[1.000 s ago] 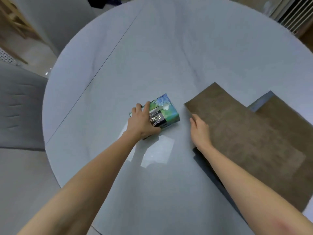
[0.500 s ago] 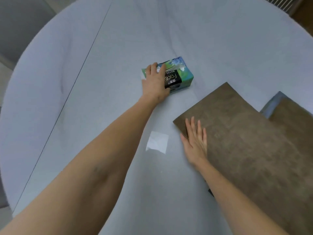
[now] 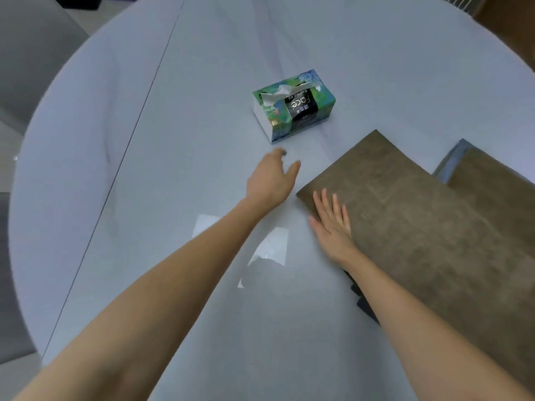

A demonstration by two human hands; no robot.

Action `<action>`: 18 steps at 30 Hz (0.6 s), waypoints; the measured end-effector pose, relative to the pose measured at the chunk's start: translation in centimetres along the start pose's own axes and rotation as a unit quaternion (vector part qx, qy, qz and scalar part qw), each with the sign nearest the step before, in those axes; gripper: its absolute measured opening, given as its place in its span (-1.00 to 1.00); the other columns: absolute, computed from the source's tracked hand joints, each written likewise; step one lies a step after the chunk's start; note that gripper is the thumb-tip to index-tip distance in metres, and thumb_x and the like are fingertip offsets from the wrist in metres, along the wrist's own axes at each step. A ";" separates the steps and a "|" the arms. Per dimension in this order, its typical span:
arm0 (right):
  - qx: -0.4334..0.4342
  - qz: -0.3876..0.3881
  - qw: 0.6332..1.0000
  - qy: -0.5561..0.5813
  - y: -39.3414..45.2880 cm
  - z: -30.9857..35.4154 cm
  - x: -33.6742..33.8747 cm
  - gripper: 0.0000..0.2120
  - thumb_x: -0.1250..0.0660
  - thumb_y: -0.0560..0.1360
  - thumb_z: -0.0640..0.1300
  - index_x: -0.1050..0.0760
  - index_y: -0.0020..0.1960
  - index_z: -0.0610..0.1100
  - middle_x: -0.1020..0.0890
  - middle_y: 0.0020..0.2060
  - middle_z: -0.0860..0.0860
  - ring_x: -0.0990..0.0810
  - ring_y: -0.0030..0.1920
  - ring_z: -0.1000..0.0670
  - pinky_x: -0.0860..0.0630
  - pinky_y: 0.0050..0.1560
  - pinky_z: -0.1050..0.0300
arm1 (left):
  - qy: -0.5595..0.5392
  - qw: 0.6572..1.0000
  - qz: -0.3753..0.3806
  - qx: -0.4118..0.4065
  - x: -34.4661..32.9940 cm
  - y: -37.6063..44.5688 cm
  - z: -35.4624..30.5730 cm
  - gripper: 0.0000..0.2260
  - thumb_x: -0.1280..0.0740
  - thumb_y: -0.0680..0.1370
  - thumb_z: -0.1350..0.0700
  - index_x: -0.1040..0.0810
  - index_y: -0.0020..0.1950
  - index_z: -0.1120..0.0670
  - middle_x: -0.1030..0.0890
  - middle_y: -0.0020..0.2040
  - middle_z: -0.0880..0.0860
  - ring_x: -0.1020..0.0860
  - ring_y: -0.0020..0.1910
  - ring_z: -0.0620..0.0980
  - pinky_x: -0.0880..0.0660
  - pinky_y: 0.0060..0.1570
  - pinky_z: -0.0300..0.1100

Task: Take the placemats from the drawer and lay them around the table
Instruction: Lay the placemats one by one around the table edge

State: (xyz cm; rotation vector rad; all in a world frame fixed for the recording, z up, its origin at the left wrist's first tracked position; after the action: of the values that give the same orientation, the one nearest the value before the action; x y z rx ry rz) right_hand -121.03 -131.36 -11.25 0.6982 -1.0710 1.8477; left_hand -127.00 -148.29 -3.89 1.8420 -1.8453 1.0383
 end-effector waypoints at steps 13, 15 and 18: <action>0.163 0.048 0.984 -0.055 -17.0 -0.3 -1.8 -0.48 -0.07 0.65 -0.09 0.02 0.55 -0.04 -0.02 0.55 0.06 0.02 0.54 0.09 0.13 0.51 0.24 | -0.151 0.966 0.026 0.207 -6.0 -20.5 1.4 -0.88 -0.24 0.50 0.27 -0.56 -0.17 0.21 -0.64 -0.12 0.26 -0.63 -0.11 0.22 -0.61 -0.03 0.07; 0.181 0.044 0.979 -0.086 -19.3 -1.2 -2.0 -0.44 -0.12 0.63 -0.13 0.03 0.56 -0.05 0.00 0.55 0.03 0.02 0.55 0.06 0.11 0.52 0.20 | -0.158 0.969 -0.009 0.190 -6.8 -23.6 1.4 -0.80 -0.23 0.54 0.28 -0.62 0.07 0.26 -0.66 -0.06 0.24 -0.63 -0.12 0.19 -0.60 -0.05 -0.03; 0.155 0.030 0.969 -0.191 -23.4 -4.5 -2.6 -0.27 -0.22 0.53 -0.22 0.10 0.56 -0.02 0.08 0.56 0.02 0.09 0.55 0.04 0.14 0.53 0.14 | -0.144 0.971 -0.058 0.181 -6.6 -28.6 2.3 -0.73 -0.18 0.58 0.31 -0.59 0.20 0.26 -0.60 -0.17 0.16 -0.54 -0.28 0.08 -0.47 -0.20 -0.20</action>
State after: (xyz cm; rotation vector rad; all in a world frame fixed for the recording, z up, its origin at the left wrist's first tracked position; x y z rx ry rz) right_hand -99.36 -122.44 -6.23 1.2576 -1.0571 2.0044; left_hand -98.26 -142.13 -2.64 2.3946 -1.7587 1.1797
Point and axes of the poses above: each hand's wrist, its own y-axis towards the middle knuckle, its own x-axis out of the back of the hand, z = x × y, the point moved 2 cm from there along y, towards the middle knuckle
